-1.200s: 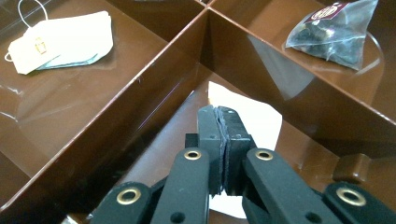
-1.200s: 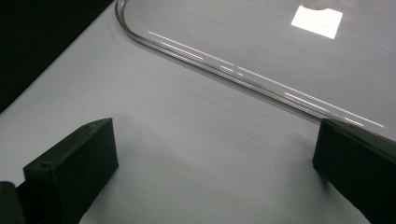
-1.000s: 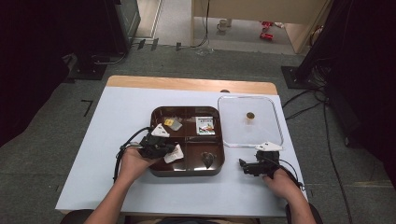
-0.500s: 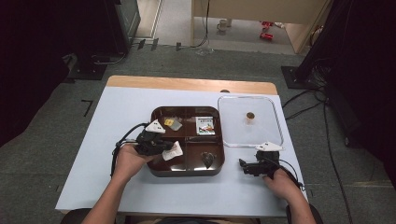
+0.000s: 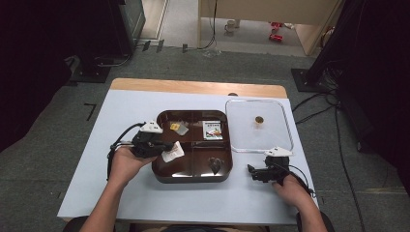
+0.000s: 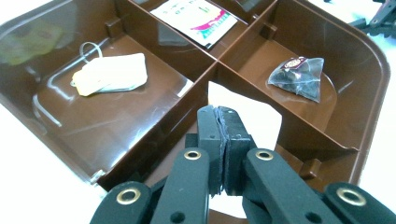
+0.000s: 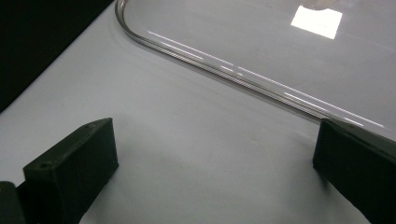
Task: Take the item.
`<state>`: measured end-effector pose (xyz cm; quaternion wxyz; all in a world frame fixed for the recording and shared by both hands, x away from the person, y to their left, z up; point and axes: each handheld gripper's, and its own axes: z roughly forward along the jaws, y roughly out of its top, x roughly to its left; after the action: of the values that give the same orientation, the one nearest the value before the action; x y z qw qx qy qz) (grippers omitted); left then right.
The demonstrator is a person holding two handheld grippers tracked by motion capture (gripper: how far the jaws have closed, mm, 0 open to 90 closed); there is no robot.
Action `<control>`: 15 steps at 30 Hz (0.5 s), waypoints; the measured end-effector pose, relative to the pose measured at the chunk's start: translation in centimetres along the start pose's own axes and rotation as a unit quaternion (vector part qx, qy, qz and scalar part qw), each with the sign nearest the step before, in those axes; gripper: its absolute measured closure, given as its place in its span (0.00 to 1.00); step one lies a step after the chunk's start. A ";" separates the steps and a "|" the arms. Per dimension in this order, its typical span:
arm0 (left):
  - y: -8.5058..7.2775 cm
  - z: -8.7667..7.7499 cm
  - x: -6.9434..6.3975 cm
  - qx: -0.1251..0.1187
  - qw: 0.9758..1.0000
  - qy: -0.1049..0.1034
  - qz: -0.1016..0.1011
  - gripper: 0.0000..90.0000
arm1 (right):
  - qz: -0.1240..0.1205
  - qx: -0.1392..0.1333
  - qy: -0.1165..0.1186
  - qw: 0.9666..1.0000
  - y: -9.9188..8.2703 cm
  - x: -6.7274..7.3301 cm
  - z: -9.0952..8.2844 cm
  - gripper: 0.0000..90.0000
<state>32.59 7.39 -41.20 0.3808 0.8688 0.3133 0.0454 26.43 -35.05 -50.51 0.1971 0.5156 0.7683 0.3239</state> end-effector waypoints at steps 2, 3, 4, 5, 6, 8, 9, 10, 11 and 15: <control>-0.1 -0.7 0.4 -0.004 1.000 0.003 -0.008 1.00 | 0.000 0.000 0.000 1.000 0.0 0.0 0.0 0.00; -0.2 -1.0 0.5 -0.005 1.000 0.006 -0.010 1.00 | 0.000 0.000 0.000 1.000 0.0 0.0 0.0 0.00; -0.2 -1.0 0.5 -0.005 1.000 0.006 -0.010 1.00 | 0.000 0.000 0.000 1.000 0.0 0.0 0.0 0.00; -0.2 -1.2 0.7 -0.008 1.000 0.006 -0.014 1.00 | 0.000 0.000 0.000 1.000 0.0 0.0 0.0 0.00; -0.3 -1.6 0.9 -0.010 1.000 0.008 -0.017 1.00 | 0.000 0.000 0.000 1.000 0.0 0.0 0.0 0.00; -0.3 -2.0 1.1 -0.011 1.000 0.012 -0.018 1.00 | 0.000 0.000 0.000 1.000 0.0 0.0 0.0 0.00; -0.4 -2.4 1.2 -0.012 1.000 0.015 -0.019 1.00 | 0.000 0.000 0.000 1.000 0.0 0.0 0.0 0.00; -0.4 -2.6 1.3 -0.015 1.000 0.020 -0.019 1.00 | 0.000 0.000 0.000 1.000 0.0 0.0 0.0 0.00; -0.5 -3.0 1.5 -0.016 0.999 0.023 -0.021 1.00 | 0.000 0.000 0.000 1.000 0.0 0.0 0.0 0.00; -0.8 -3.8 1.9 -0.018 0.999 0.027 -0.024 1.00 | 0.000 0.000 0.000 1.000 0.0 0.0 0.0 0.00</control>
<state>32.49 11.28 -39.40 0.3888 0.8523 0.3438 0.0652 26.43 -35.05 -50.51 0.1970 0.5157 0.7685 0.3237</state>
